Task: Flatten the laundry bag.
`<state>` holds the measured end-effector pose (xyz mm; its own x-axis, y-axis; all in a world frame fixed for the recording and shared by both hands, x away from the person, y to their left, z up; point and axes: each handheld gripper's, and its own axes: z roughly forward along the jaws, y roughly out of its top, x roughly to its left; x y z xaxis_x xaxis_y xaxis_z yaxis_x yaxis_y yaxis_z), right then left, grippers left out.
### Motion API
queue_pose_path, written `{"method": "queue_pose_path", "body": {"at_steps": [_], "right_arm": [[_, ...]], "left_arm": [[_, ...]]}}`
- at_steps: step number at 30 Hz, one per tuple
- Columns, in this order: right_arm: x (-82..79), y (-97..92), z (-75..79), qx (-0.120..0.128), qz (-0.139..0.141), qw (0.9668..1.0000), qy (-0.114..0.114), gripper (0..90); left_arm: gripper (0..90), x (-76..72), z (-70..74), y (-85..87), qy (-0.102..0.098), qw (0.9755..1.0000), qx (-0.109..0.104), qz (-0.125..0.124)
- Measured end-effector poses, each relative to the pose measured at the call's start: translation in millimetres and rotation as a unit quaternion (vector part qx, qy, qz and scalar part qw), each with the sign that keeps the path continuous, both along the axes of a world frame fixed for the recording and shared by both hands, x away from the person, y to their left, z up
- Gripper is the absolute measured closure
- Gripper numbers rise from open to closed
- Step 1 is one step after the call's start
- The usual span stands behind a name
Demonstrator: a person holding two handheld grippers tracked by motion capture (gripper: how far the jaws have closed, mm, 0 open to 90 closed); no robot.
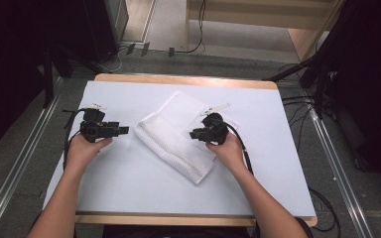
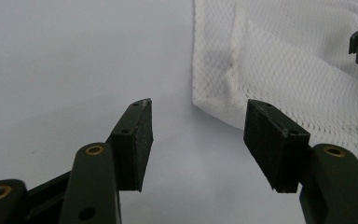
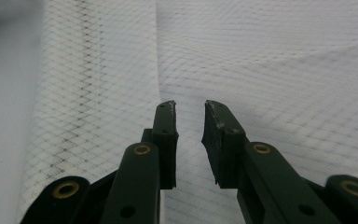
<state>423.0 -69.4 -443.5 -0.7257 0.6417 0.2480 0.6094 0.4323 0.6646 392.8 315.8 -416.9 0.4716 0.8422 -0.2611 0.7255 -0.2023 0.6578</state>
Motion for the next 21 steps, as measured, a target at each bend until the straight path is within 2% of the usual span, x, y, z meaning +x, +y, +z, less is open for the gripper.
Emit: {"method": "queue_pose_path", "body": {"at_steps": [8, 13, 16, 21], "right_arm": [[-2.5, 15.1, -6.3, -0.003, 0.02, 0.9998, 0.009, 72.9], [-2.5, 24.2, -13.8, -0.013, 0.03, 0.9994, 0.013, 72.6], [-2.6, 28.3, -18.1, -0.023, 0.032, 0.999, 0.019, 77.4], [-4.5, 34.3, -20.2, -0.033, 0.038, 0.9987, 0.01, 87.4]], "left_arm": [[42.9, -0.7, -1.2, 2.2, 0.002, 1.0, 0.001, 0.004], [42.7, -0.2, -1.9, 2.1, 0.002, 1.0, 0.001, 0.002], [42.7, -0.1, -1.9, 2.7, 0.002, 1.0, 0.003, 0.003], [42.7, 0.0, -2.1, 3.7, 0.003, 1.0, 0.002, 0.005]]}}
